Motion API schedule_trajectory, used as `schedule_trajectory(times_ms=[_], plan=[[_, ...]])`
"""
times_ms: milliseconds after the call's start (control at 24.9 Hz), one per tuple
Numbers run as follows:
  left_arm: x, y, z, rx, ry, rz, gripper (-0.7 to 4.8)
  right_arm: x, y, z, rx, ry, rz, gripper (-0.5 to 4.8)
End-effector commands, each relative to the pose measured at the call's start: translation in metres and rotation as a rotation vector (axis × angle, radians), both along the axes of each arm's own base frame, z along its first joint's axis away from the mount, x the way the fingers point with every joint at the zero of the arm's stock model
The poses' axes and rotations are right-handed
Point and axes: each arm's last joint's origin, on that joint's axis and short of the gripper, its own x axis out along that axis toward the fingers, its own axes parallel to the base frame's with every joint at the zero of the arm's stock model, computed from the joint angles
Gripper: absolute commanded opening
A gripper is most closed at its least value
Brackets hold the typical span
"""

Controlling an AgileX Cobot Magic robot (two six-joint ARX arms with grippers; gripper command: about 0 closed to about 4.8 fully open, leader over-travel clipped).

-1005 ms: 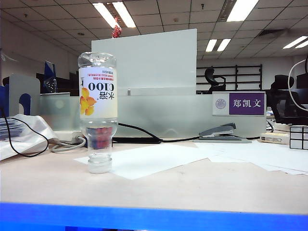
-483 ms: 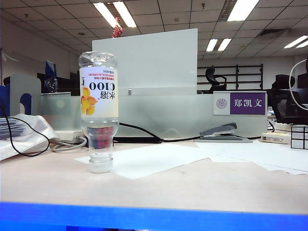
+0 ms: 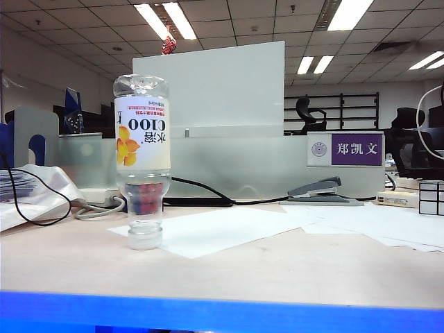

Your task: Flip the plastic bottle upside down.

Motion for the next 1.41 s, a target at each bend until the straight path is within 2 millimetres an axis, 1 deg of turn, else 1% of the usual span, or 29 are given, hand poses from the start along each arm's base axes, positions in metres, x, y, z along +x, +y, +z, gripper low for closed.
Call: schedule_trajectory(times_ms=[40, 241, 282, 322, 362, 442, 523, 603, 643, 764, 925, 965, 1086, 1247, 1408], plan=[[-0.001, 0.0, 0.002, 0.001, -0.02, -0.002, -0.04, 0.0, 0.0, -0.005, -0.034, 0.057, 0.002, 0.0], [-0.001, 0.0, 0.002, 0.005, -0.021, -0.005, -0.04, 0.0, 0.0, -0.012, -0.066, 0.114, 0.002, 0.0], [0.0, 0.0, 0.002, 0.049, -0.037, 0.003, -0.04, 0.0, 0.0, -0.012, -0.068, 0.119, 0.002, 0.0], [0.002, 0.001, -0.001, 0.055, -0.034, 0.011, -0.04, 0.0, 0.0, -0.012, -0.068, 0.119, 0.003, 0.0], [0.007, 0.001, -0.006, 0.049, -0.034, 0.008, -0.04, 0.0, 0.0, -0.012, -0.068, 0.119, 0.002, 0.0], [0.022, 0.001, -0.023, 0.034, -0.053, -0.029, -0.04, 0.0, 0.0, -0.012, -0.068, 0.119, 0.002, 0.0], [0.037, -0.004, -0.044, -0.001, -0.092, -0.103, -0.04, 0.0, 0.0, -0.012, -0.068, 0.119, 0.002, 0.0], [0.045, -0.009, -0.061, 0.004, -0.097, -0.114, -0.04, 0.0, 0.0, -0.012, -0.068, 0.119, 0.002, 0.0], [0.046, -0.01, -0.065, 0.002, -0.09, -0.099, -0.04, 0.0, 0.0, -0.012, -0.068, 0.119, 0.002, 0.0], [0.052, -0.008, -0.079, -0.003, -0.074, 0.02, -0.04, 0.0, 0.0, -0.012, -0.07, 0.123, 0.002, 0.0], [0.057, -0.008, -0.094, 0.038, -0.063, 0.052, -0.04, 0.0, 0.0, -0.012, -0.07, 0.123, 0.002, 0.0], [0.058, -0.008, -0.096, 0.042, -0.064, 0.058, -0.04, 0.0, 0.0, -0.012, -0.07, 0.123, 0.002, 0.0], [0.061, -0.006, -0.101, 0.035, -0.096, 0.15, -0.04, 0.0, 0.0, -0.013, -0.071, 0.124, 0.002, 0.0], [0.061, -0.003, -0.101, 0.033, -0.101, 0.241, -0.04, -0.001, 0.0, -0.014, -0.076, 0.133, 0.002, 0.0], [0.061, 0.0, -0.101, 0.034, -0.1, 0.275, -0.04, -0.001, 0.0, -0.014, -0.077, 0.135, 0.002, 0.0]])
